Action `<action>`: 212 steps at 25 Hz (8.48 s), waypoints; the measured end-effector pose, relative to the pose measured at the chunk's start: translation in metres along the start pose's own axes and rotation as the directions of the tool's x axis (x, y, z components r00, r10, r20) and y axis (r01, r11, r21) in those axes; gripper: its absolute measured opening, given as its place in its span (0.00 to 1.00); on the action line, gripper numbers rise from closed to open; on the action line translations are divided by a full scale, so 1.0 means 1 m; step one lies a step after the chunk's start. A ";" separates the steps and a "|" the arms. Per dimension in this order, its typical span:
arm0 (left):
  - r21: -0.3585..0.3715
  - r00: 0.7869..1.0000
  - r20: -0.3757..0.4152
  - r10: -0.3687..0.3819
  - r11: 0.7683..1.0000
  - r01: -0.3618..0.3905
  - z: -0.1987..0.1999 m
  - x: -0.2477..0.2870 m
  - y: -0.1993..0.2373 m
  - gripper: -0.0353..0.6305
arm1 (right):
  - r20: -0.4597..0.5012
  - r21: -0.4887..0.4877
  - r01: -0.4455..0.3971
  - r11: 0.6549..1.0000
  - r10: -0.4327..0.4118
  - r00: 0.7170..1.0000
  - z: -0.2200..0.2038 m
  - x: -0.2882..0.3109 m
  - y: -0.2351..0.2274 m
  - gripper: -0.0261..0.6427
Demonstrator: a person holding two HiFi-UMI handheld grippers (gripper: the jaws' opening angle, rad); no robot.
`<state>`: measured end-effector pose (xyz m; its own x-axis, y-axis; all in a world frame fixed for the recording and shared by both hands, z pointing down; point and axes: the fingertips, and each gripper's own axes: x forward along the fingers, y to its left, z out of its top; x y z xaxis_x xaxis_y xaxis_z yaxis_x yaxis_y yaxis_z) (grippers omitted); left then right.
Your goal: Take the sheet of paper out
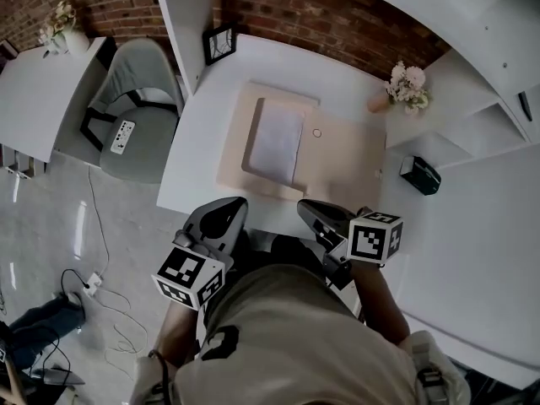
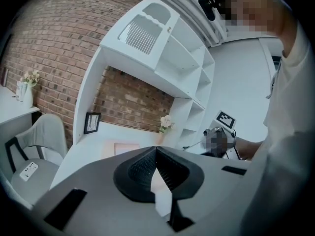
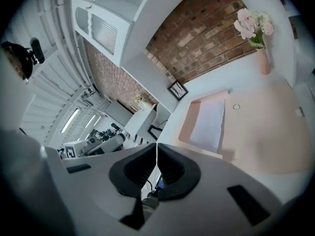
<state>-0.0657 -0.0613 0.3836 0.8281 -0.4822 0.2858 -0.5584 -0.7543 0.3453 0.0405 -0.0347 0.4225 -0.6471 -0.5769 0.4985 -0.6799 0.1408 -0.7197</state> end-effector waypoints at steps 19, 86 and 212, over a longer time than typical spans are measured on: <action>-0.006 0.994 -0.097 0.053 0.999 -0.054 0.015 0.066 0.008 0.08 | -0.122 0.114 0.022 0.993 -0.008 0.992 0.020 0.023 -0.091 0.08; -0.102 0.978 -0.095 0.188 0.975 -0.197 0.010 0.056 0.035 0.08 | -0.060 0.560 -0.101 0.822 0.162 0.985 0.093 0.159 -0.208 0.51; -0.109 0.955 -0.101 0.280 0.951 -0.291 -0.001 0.032 0.059 0.08 | -0.215 0.190 0.152 0.970 -0.110 0.970 0.081 0.215 -0.226 0.08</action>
<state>-0.0722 -0.1205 0.4139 0.6291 -0.6269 0.4597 -0.7768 -0.5286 0.3423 0.0826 -0.2559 0.6529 -0.6274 -0.4025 0.6666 -0.6921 -0.1039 -0.7142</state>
